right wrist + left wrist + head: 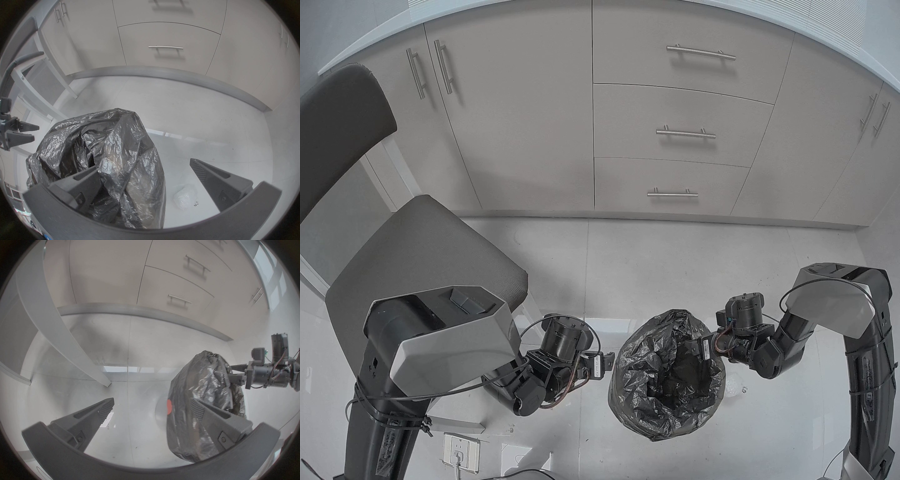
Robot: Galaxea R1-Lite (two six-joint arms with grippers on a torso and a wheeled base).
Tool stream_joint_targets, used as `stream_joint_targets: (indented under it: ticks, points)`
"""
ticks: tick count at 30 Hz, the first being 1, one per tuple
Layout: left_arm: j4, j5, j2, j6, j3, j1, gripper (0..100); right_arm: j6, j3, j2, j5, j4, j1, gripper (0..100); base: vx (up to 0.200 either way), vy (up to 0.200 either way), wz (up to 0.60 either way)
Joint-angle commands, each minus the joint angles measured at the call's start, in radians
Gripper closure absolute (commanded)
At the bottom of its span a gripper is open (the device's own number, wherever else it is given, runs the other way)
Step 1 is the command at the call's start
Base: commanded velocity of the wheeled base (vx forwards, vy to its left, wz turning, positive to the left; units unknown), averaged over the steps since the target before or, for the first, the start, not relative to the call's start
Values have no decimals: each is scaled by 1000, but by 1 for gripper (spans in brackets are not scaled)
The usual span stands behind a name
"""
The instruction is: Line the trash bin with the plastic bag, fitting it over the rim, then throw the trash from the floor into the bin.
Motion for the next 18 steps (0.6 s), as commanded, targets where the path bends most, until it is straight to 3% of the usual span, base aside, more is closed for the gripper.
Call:
stream_joint_targets:
  ticks: [1,9,14,18]
  points:
    - [-24,0,-72,-22,56,-51,0,1,14,-23,0,-2,10,0,0,0,0]
    - [-77,5,-120,-11,114,-158,0,4,98,-100,6,-80,76,0,0,0,0]
    - [-47,5,-87,39,18,-172,0,29,133,-122,2,-186,98,0,0,0,0]
    - [75,11,-32,139,-99,-174,0,50,133,-143,3,-203,95,0,0,0,0]
